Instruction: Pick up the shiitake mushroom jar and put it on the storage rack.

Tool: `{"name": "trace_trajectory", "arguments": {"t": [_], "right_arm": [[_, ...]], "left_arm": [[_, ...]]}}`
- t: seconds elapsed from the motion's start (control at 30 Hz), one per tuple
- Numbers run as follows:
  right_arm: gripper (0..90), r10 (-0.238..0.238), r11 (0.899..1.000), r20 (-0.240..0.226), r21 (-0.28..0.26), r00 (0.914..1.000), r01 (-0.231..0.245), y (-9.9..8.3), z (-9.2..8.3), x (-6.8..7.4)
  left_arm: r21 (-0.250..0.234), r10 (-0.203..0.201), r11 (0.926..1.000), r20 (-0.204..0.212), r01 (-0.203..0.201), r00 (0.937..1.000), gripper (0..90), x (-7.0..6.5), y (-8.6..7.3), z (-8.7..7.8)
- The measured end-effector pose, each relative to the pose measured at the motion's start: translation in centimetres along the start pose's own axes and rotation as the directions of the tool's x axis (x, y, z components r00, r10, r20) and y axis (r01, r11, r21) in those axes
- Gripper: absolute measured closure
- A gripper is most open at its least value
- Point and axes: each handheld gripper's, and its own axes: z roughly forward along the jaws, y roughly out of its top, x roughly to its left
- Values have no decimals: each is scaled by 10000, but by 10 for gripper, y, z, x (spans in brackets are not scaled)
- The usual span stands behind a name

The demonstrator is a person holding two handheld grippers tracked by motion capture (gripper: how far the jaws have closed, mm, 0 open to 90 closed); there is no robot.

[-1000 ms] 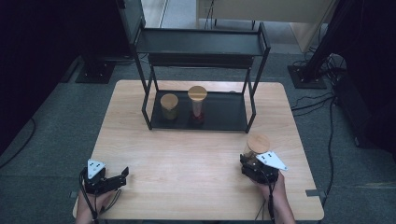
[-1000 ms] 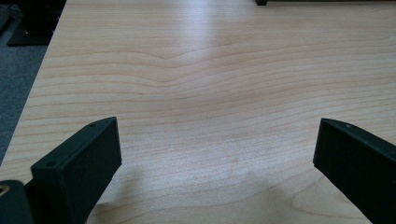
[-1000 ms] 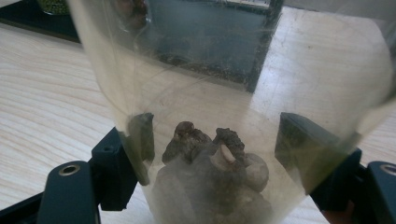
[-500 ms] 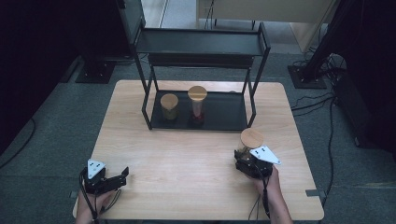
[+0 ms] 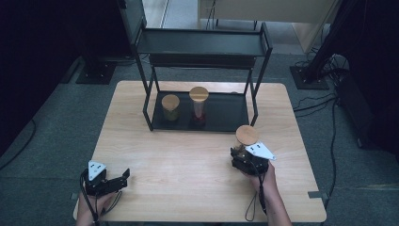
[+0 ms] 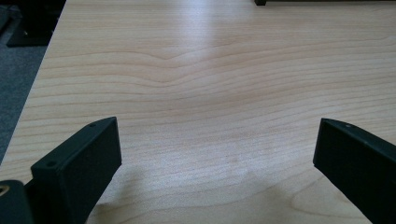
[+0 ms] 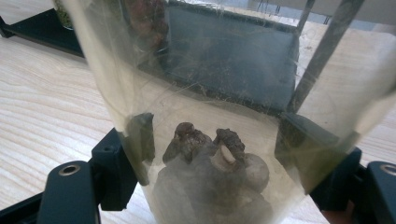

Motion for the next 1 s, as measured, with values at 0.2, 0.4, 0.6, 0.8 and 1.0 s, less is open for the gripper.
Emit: {"name": "trace_trajectory", "arguments": {"t": [0.2,0.4,0.6,0.8,1.0], "right_arm": [[248,-45,10000,-61,48,10000,45,5,8,4],[248,95,9999,-126,70,9999,-94,10,15,7],[248,69,9999,-161,118,9998,-67,15,22,11],[248,5,9999,-174,115,9998,-3,23,29,13],[248,29,10000,-188,88,9998,-27,31,35,15]], "left_arm": [[-8,-3,10000,5,3,10000,12,0,0,0],[-8,2,10000,14,-2,10000,12,0,0,0],[-12,8,10000,18,-8,10000,12,0,0,0],[-19,-1,10000,27,1,10000,12,0,0,0],[-25,7,10000,32,-7,10000,12,0,0,0]]}}
